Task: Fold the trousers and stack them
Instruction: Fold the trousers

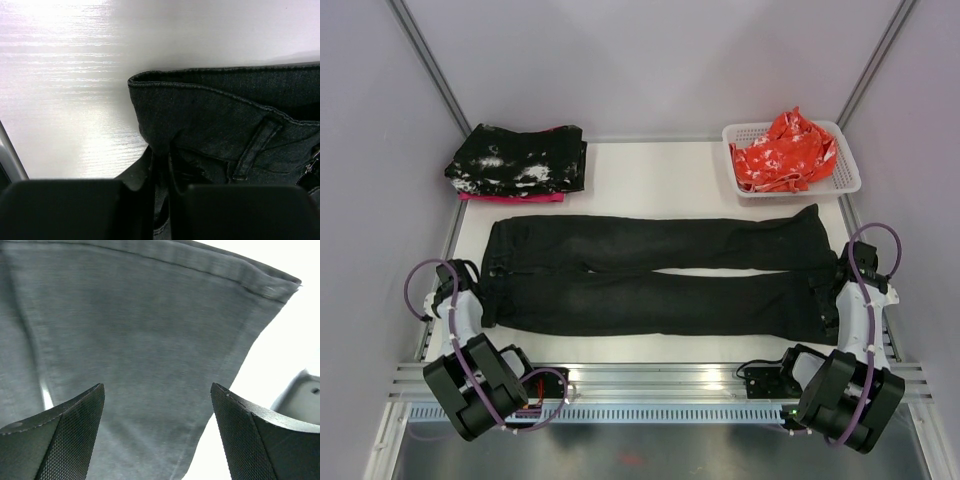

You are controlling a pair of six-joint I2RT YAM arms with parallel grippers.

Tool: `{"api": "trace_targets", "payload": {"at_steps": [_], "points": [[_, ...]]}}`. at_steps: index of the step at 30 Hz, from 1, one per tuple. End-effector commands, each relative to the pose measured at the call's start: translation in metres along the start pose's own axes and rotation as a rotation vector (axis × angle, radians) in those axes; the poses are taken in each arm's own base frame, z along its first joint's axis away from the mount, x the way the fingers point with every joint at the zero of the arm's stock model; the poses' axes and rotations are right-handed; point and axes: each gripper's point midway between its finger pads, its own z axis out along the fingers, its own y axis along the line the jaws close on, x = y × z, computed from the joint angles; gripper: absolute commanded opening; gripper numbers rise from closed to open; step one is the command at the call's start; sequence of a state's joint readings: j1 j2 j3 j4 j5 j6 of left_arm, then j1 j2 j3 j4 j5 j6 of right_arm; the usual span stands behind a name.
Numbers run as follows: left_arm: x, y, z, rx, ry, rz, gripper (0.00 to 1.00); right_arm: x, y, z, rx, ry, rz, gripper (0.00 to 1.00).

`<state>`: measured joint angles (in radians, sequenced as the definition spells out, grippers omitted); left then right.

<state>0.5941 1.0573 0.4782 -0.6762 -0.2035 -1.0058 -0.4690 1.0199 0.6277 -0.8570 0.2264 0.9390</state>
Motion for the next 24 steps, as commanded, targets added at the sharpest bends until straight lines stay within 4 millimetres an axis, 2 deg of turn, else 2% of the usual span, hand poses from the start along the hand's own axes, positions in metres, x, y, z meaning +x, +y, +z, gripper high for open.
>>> {"api": "trace_targets", "payload": {"at_steps": [1,3,10,15,17,24], "points": [[-0.001,-0.001,0.003,-0.007,0.004,0.026,0.08,-0.006,-0.017,0.0,0.077,-0.032,0.045,0.93],[-0.001,-0.001,0.004,-0.015,0.011,0.034,0.02,-0.002,-0.029,-0.002,0.131,-0.017,0.068,0.93],[-0.001,-0.005,0.005,0.003,0.016,0.054,0.02,0.004,-0.032,-0.002,0.166,0.008,0.151,0.9],[0.0,-0.008,0.006,0.019,0.02,0.056,0.02,0.014,-0.032,0.01,0.157,0.022,0.221,0.87],[0.0,-0.008,0.006,0.014,0.027,0.065,0.02,0.019,-0.038,0.013,0.172,0.026,0.208,0.87],[-0.003,-0.012,0.006,0.043,0.007,0.078,0.02,0.017,-0.039,0.021,0.237,0.008,0.183,0.86]]}}
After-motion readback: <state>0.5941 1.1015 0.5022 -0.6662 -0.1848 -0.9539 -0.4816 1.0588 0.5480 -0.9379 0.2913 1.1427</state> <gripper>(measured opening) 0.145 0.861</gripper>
